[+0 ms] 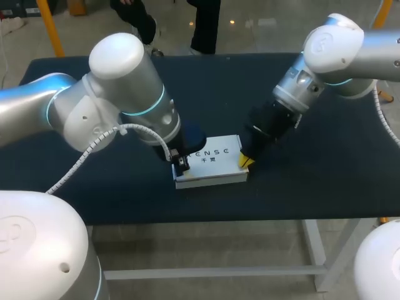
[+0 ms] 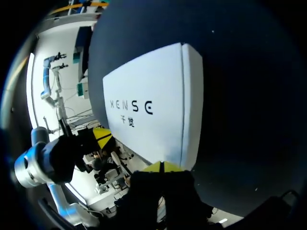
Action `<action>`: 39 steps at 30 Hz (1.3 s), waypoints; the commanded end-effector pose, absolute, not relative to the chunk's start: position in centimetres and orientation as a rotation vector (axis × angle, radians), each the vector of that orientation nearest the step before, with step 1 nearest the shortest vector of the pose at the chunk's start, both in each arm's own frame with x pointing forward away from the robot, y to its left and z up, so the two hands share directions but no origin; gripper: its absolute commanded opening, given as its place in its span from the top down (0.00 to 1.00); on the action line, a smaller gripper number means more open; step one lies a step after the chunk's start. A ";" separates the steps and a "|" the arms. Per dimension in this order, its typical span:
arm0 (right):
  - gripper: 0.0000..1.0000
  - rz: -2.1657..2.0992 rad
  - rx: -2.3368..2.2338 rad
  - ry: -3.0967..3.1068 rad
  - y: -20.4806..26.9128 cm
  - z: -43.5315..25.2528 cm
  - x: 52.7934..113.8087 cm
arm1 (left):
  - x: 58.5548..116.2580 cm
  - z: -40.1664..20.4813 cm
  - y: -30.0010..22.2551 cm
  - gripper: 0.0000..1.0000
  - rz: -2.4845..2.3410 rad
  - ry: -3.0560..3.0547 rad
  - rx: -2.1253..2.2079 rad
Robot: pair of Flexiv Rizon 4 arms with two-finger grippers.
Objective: Assemble the packaging by folding the flat box into shape, placing the metal phone stand inside, and closing the box properly
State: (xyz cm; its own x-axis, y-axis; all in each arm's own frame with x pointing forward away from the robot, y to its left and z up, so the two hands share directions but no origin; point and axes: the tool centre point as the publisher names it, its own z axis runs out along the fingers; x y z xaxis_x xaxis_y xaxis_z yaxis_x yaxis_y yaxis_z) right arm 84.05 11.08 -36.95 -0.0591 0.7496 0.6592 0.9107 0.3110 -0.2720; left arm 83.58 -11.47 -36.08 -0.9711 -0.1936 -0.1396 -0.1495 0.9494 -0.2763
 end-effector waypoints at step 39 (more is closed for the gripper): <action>0.00 -1.034 -1.423 -2.394 1.6 -28.3 83.8 | 75.3 -30.6 -15.1 0.00 -0.256 2.819 -1.065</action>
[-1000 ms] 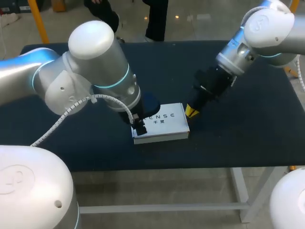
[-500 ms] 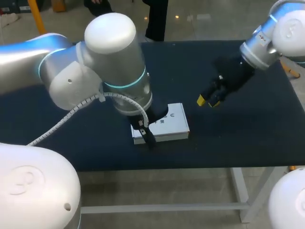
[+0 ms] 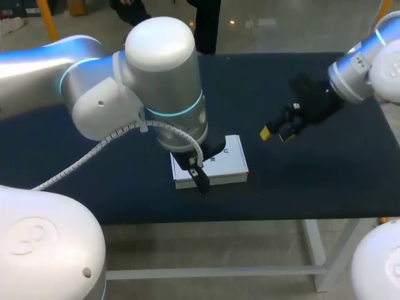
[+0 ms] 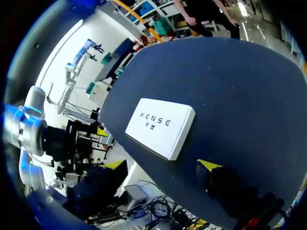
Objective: Assemble the packaging by folding the flat box into shape, placing the metal phone stand inside, and closing the box properly
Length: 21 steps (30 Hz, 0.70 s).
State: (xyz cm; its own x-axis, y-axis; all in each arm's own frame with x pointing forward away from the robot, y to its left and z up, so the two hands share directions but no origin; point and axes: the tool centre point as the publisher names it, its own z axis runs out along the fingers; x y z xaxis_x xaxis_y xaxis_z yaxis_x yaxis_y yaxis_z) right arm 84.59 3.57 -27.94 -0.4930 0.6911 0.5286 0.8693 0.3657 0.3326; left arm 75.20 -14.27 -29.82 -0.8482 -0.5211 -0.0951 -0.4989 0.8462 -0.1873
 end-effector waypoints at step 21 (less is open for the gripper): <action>0.00 -1.557 -1.083 -2.820 -4.6 -28.1 85.4 | 71.9 -34.8 -18.2 0.00 -0.273 2.510 -1.795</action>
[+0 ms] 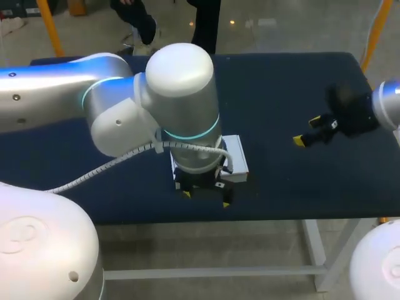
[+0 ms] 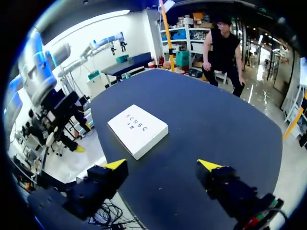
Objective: Assemble the packaging by folding the flat box into shape, placing the metal phone stand inside, and closing the box properly
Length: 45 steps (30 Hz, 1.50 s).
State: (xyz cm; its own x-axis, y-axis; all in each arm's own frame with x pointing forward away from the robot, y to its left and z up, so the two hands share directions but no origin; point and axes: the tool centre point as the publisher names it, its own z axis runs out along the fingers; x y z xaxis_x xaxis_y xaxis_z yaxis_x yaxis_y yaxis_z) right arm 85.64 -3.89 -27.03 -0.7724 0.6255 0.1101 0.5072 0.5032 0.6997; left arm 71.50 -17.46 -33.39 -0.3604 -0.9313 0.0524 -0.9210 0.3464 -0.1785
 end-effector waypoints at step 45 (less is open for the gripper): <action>0.00 1.282 0.698 2.302 -7.6 -28.9 86.7 | 81.2 -40.2 -19.8 0.00 -0.149 2.189 -2.110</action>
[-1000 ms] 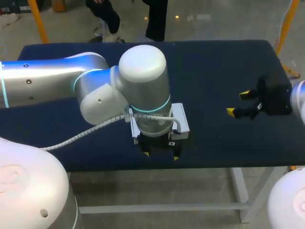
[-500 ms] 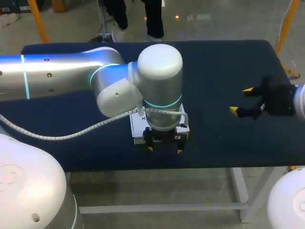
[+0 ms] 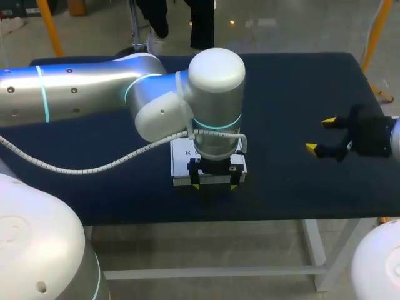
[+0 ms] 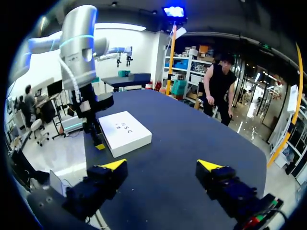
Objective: Assemble the packaging by folding the flat box into shape, placing the metal phone stand inside, and closing the box properly
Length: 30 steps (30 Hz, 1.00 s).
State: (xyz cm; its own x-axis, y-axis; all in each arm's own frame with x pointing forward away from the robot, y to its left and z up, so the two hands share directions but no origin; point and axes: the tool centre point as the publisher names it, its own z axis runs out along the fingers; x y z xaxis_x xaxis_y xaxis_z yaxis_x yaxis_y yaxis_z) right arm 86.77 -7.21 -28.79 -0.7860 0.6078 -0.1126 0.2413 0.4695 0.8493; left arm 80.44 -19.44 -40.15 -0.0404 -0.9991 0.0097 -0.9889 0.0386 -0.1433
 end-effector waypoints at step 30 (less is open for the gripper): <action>0.00 1.282 0.698 2.302 -7.6 -28.9 86.7 | 92.0 -39.9 -18.0 0.00 -0.179 2.052 -2.210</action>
State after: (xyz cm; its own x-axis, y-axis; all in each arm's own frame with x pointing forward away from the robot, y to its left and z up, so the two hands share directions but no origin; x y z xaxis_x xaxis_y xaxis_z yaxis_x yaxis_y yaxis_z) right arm 86.84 -7.44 -28.90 -0.7877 0.6060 -0.1107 0.2281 0.4539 0.8613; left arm 90.68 -17.98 -39.72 0.0762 -0.9971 0.0013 -0.9795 -0.0751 -0.1871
